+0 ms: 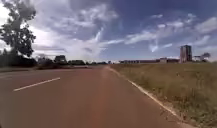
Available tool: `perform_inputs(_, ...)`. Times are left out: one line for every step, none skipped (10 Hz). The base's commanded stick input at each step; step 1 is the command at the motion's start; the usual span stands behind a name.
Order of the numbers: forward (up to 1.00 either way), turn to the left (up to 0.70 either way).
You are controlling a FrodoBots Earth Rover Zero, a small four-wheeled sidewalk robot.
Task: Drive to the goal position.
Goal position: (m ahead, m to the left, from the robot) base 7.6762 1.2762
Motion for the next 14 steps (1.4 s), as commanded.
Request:
perform_inputs(1.0, 0.0)
perform_inputs(1.0, 0.0)
perform_inputs(1.0, 0.0)
perform_inputs(0.0, 0.0)
perform_inputs(0.0, 0.0)
perform_inputs(0.0, 0.0)
perform_inputs(0.0, 0.0)
perform_inputs(0.0, 0.0)
perform_inputs(0.0, 0.0)
perform_inputs(0.0, 0.0)
perform_inputs(0.0, 0.0)
perform_inputs(0.0, 0.0)
perform_inputs(0.91, 0.0)
perform_inputs(0.95, 0.0)
